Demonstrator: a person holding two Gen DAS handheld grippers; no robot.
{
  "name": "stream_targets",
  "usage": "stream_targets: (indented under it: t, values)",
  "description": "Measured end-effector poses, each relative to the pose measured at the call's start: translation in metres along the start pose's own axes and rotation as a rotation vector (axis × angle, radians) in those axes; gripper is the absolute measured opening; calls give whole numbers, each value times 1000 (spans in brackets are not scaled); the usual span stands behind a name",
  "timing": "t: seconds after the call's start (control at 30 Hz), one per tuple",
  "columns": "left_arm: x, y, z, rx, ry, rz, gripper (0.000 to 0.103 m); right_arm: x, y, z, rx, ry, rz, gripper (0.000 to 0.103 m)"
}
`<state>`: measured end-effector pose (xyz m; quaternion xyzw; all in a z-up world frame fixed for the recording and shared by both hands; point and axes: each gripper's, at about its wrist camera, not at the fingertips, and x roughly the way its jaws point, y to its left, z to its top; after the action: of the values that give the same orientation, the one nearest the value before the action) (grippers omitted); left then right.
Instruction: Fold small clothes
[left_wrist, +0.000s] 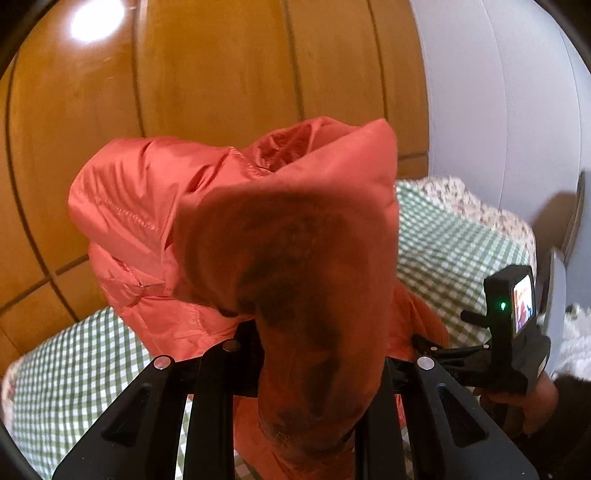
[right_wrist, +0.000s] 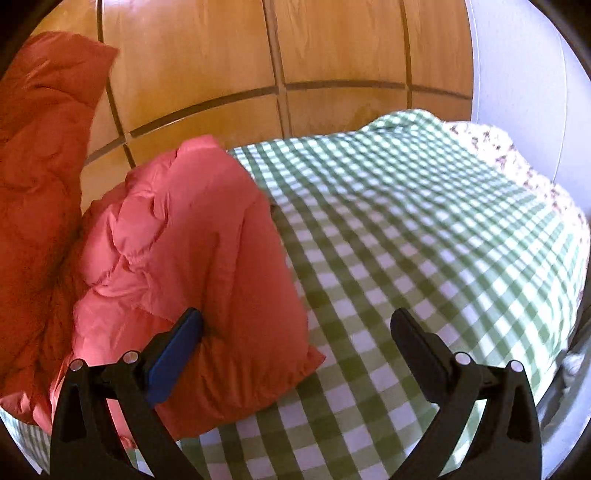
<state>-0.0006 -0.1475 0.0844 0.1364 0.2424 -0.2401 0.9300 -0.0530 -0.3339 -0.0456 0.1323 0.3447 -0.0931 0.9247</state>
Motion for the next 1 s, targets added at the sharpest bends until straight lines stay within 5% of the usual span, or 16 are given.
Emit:
stream_targets:
  t: [0.27, 0.73, 0.87, 1.0]
  values:
    - [31, -40, -10, 129, 37, -15, 25, 13, -18, -5, 132, 56, 101, 101]
    - [71, -81, -45, 287, 21, -53, 32, 5, -27, -8, 75, 33, 99, 101]
    - [76, -91, -52, 338, 12, -62, 37, -29, -46, 8, 93, -93, 4, 101]
    - [76, -92, -56, 355, 3, -62, 37, -78, -48, 41, 65, -273, 12, 101]
